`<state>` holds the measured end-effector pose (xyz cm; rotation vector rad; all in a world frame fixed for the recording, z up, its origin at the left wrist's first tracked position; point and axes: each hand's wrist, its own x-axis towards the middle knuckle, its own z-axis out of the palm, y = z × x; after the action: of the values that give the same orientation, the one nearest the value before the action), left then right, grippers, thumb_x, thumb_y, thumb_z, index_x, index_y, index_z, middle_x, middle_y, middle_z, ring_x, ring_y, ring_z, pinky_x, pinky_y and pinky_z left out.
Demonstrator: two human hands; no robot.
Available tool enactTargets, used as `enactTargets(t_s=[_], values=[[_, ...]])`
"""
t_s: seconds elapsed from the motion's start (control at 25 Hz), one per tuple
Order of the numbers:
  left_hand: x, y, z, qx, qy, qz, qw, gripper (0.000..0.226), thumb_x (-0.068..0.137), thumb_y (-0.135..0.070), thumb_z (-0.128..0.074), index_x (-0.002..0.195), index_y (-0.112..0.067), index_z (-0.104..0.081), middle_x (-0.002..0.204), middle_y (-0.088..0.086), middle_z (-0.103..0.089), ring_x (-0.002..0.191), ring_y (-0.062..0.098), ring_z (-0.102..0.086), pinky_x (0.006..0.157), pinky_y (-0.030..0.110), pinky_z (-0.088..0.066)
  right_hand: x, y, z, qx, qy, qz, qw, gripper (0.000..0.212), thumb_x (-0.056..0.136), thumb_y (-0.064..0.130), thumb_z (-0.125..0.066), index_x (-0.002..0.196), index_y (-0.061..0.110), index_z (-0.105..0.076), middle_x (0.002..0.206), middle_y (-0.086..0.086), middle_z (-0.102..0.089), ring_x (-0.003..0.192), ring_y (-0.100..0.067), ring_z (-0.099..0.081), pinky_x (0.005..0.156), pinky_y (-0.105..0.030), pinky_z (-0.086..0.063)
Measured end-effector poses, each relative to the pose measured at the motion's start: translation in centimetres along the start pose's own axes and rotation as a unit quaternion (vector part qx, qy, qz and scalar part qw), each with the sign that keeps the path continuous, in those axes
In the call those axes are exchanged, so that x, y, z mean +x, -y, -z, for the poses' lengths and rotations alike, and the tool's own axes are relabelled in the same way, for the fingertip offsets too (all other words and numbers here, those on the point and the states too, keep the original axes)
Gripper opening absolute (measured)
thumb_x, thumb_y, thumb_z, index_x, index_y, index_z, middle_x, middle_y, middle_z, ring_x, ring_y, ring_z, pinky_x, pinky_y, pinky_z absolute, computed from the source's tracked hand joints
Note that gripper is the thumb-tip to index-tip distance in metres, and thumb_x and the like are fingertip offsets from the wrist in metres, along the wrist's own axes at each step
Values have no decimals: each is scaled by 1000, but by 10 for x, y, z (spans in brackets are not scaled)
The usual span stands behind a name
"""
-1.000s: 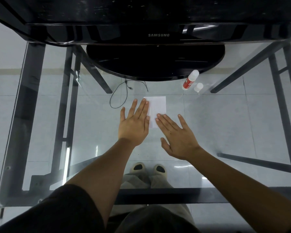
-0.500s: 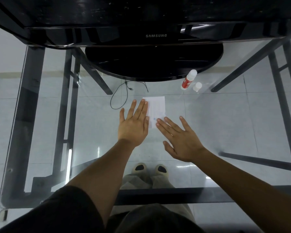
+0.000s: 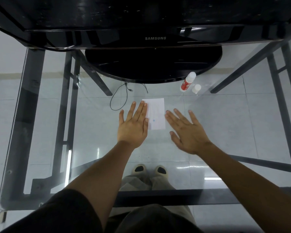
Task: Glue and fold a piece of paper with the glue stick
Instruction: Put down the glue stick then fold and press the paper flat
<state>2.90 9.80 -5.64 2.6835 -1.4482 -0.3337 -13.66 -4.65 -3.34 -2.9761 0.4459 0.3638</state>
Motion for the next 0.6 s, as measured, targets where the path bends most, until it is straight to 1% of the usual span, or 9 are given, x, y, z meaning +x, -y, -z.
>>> enactTargets(t_s=[0.08,0.16,0.24,0.28,0.36,0.44,0.48,0.52,0.6], values=[[0,0,0,-3,-1,-1,1000,55,94,-42,0,146,-24,5,157,-7,-6,144,17,2,111,45,2,-3,-11,5,-4,-11,-23,1000,62,92,46,-12,147,18,-6,156,-1,-10,143,-18,-1,113,-45,7],[0,0,0,-7,0,2,1000,54,95,-40,-2,146,-24,4,157,-8,-7,144,17,1,112,47,0,2,3,8,6,-3,16,1000,62,93,45,-16,147,17,-8,154,0,-7,143,-19,-4,112,-47,6],[-1,0,1,-4,-1,1,1000,53,95,-40,-3,146,-24,5,157,-7,-7,144,17,1,112,47,-1,7,21,3,9,20,65,998,62,93,47,-15,148,19,-6,153,4,2,142,-15,8,111,-44,15],[-1,-1,1,-2,-1,0,1000,54,95,-41,-3,146,-24,6,157,-7,-7,144,17,1,112,46,0,9,23,1,9,28,67,997,62,93,48,-13,148,21,-3,153,5,6,140,-12,15,110,-41,19],[-1,0,1,-1,3,0,1000,54,95,-41,-2,145,-24,6,157,-7,-6,144,17,2,111,45,2,10,11,0,15,23,19,999,61,93,48,-8,148,22,2,155,5,6,139,-11,18,110,-40,21],[0,0,1,-4,3,1,1000,54,95,-41,-2,146,-24,6,157,-7,-6,144,17,2,112,46,1,10,-7,4,18,7,-42,999,64,91,48,-3,148,20,2,158,2,-1,140,-13,14,112,-41,15],[0,0,1,-6,3,1,1000,54,95,-41,-3,146,-24,5,157,-7,-6,144,17,1,112,47,0,10,-10,7,18,3,-51,999,64,91,47,-3,148,18,0,158,1,-3,141,-13,13,113,-41,12],[0,0,1,-10,3,2,1000,54,95,-41,-3,146,-24,4,157,-8,-7,144,17,1,113,47,-1,12,-7,9,23,3,-39,999,64,91,47,-5,148,17,-2,158,0,-3,141,-13,11,114,-41,11],[-1,-1,1,-13,4,3,1000,54,95,-40,-4,146,-24,3,157,-8,-7,144,17,1,113,48,-3,16,9,10,31,15,17,999,64,92,47,-6,148,17,-1,156,2,3,142,-13,11,114,-40,12]])
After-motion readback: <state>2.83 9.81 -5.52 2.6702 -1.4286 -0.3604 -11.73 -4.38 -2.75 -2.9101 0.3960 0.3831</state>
